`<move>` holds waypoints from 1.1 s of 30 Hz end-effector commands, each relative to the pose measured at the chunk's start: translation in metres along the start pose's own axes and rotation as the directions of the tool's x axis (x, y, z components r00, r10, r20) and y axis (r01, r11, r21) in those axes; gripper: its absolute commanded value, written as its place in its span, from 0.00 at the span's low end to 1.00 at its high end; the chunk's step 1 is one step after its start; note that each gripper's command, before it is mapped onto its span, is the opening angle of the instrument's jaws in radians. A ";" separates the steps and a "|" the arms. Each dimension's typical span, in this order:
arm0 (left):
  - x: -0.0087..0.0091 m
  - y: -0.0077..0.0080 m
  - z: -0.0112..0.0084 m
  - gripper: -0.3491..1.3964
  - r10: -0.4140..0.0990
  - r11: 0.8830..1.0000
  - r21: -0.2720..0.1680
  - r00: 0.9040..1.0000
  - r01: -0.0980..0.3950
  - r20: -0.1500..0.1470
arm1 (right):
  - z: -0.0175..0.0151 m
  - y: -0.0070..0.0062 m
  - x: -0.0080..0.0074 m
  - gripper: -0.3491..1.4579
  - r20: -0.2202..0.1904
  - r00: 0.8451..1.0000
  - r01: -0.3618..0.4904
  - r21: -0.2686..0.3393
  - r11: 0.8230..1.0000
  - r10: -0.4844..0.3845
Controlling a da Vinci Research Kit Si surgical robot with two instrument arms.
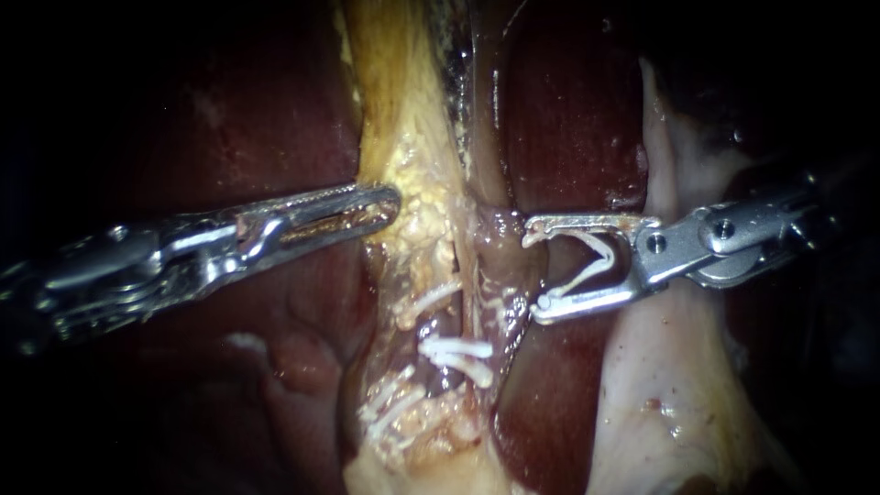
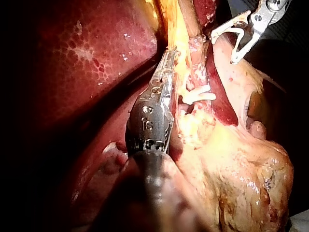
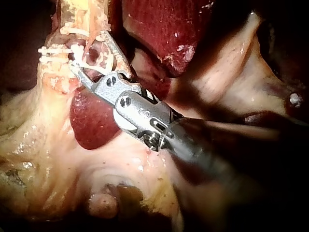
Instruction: Clipping third clip right tube
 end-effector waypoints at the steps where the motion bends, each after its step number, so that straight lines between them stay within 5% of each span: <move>1: -0.0001 0.0000 -0.0003 0.00 -0.001 1.000 0.001 1.000 0.001 -0.001 | 0.0005 -0.0002 -0.0006 0.52 -0.003 0.999 -0.039 0.004 0.999 0.039; 7: -0.0021 0.0001 -0.0042 0.00 -0.008 1.000 -0.008 1.000 0.008 0.003 | 0.0045 -0.0011 -0.0048 0.52 -0.003 0.971 -0.238 0.031 0.971 0.239; 16: -0.0041 -0.0002 -0.0102 0.00 -0.027 1.000 -0.014 0.998 0.028 0.058 | 0.0103 -0.0002 -0.0090 0.51 0.040 0.942 -0.336 0.028 0.942 0.334; 22: -0.0044 -0.0005 -0.0111 0.00 -0.037 0.999 -0.012 0.997 0.038 0.065 | 0.0121 0.0001 -0.0087 0.51 0.011 0.926 -0.378 0.064 0.924 0.378; 26: -0.0043 -0.0002 -0.0112 0.00 -0.037 0.999 -0.017 0.997 0.038 0.068 | 0.0115 -0.0011 -0.0073 0.49 -0.034 0.872 -0.477 0.170 0.863 0.488; 29: -0.0043 0.0001 -0.0112 0.00 -0.037 0.999 -0.020 0.997 0.038 0.069 | 0.0113 -0.0021 -0.0061 0.47 -0.023 0.849 -0.511 0.220 0.831 0.529; 33: -0.0043 0.0003 -0.0112 0.00 -0.037 0.999 -0.020 0.997 0.038 0.069 | 0.0116 -0.0024 -0.0045 0.46 -0.064 0.818 -0.531 0.295 0.794 0.571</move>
